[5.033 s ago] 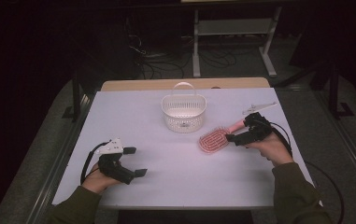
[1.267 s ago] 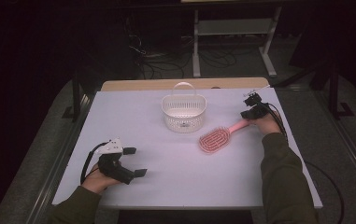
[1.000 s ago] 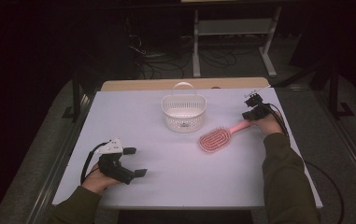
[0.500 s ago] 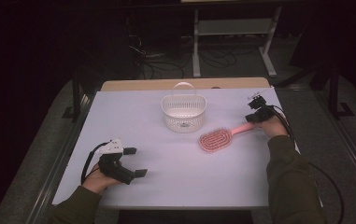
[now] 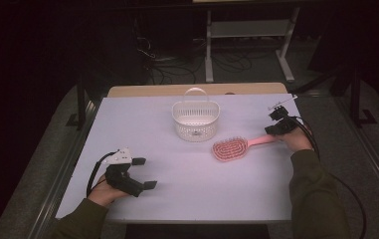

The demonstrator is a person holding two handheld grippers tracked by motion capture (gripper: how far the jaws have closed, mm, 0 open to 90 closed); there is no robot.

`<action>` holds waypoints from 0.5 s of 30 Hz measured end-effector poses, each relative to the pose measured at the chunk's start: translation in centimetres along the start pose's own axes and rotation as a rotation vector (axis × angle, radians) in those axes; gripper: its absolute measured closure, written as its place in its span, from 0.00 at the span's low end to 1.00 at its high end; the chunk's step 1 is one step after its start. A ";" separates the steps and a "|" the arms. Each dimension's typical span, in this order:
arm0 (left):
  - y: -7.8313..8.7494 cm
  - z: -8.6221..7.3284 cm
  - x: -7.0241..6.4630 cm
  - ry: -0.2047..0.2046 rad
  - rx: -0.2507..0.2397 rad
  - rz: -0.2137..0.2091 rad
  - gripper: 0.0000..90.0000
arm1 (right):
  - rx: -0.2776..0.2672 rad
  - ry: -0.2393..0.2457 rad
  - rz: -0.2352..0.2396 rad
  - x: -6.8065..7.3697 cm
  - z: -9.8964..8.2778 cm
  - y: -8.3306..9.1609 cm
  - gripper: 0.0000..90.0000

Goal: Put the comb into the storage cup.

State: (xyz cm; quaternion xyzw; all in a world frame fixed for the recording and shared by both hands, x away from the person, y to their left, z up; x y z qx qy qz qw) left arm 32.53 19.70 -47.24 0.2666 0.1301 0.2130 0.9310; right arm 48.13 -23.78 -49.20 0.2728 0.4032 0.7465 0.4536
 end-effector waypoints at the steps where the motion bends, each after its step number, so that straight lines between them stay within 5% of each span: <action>1: 0.0 0.0 0.0 0.001 0.000 0.000 0.00 | 0.002 -0.003 0.000 0.0 -0.1 0.0 0.99; 15: -0.2 -0.1 0.0 0.002 0.007 -0.002 0.00 | 0.000 0.011 0.024 0.4 -1.1 0.7 0.99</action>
Point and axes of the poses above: each handheld gripper's, and its own axes: y roughly backward along the jaws, z roughly out of its top, x roughly to its left, the point moved 8 cm from there along -y, roughly forward along the jaws, and after that the axes turned 3 degrees about -y, right-handed, at the moved point
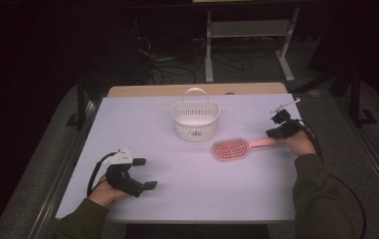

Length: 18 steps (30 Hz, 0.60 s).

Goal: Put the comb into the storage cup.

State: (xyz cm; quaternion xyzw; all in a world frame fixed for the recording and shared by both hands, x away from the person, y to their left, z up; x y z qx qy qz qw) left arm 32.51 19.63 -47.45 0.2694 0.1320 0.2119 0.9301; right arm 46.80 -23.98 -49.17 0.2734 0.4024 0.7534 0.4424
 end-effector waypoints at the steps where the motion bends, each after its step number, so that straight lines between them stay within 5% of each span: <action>1: 0.0 0.0 0.0 -0.001 0.000 0.000 0.00 | -0.002 0.004 0.001 0.0 0.0 0.0 0.99; 18: 0.0 0.0 0.1 0.003 -0.003 0.010 0.00 | -0.002 0.002 0.018 0.3 -1.3 0.8 0.99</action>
Point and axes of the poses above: each handheld gripper's, and its own axes: y roughly backward along the jaws, z roughly out of its top, x roughly to its left, the point moved 8 cm from there along -y, roughly forward along the jaws, and after that the axes turned 3 degrees about -y, right-handed, at the moved point
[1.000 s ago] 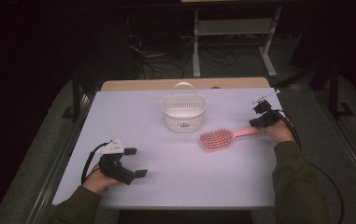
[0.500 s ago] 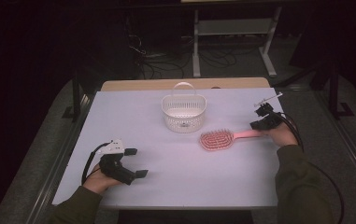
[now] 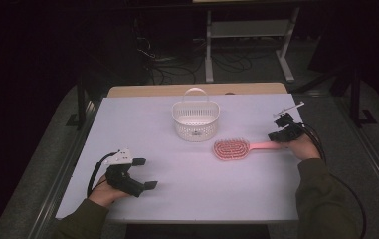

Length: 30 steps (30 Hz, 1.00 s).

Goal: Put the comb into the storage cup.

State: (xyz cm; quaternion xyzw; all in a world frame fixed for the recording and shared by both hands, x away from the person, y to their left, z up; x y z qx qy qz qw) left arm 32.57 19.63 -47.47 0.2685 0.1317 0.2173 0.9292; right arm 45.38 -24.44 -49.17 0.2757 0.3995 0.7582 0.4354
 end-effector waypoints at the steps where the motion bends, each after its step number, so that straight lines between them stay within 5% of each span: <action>1: 0.0 0.0 0.0 0.004 -0.001 0.001 0.00 | 0.000 0.001 0.002 0.0 -0.1 0.0 0.99; 30: -0.6 0.5 0.0 -0.021 0.004 -0.004 0.00 | -0.028 -0.001 0.040 0.5 -2.7 1.1 0.99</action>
Point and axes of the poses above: each handheld gripper's, and its own axes: y roughly backward along the jaws, z roughly out of its top, x roughly to its left, the point moved 8 cm from there along -y, roughly forward along the jaws, and after that the axes turned 3 degrees about -y, right-handed, at the moved point
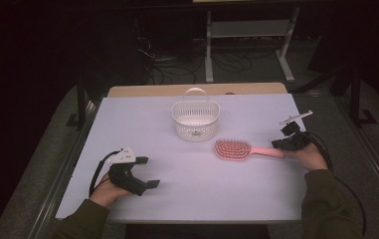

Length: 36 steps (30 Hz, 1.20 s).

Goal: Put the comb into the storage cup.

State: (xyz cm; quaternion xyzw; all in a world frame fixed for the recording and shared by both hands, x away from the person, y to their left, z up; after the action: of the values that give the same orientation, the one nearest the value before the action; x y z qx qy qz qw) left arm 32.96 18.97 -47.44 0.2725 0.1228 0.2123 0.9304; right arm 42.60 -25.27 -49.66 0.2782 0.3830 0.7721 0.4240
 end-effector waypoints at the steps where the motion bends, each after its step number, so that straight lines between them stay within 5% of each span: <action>1: 0.0 0.0 0.0 0.001 0.001 0.000 0.00 | 0.006 0.004 -0.002 0.1 -0.1 0.1 0.99; 36: 0.5 -0.1 -0.2 0.001 -0.011 0.003 0.00 | 0.022 0.143 0.027 5.5 -3.1 2.0 0.99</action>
State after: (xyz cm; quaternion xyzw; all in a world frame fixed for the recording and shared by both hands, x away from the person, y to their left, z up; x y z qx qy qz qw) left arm 32.54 19.31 -47.20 0.2672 0.1218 0.2148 0.9315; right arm 36.69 -22.32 -49.18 0.2317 0.4170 0.7915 0.3821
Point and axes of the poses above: each handheld gripper's, and its own axes: y roughly backward along the jaws, z roughly out of its top, x roughly to its left, the point moved 8 cm from there along -y, roughly forward along the jaws, and after that the axes turned 3 degrees about -y, right-handed, at the moved point
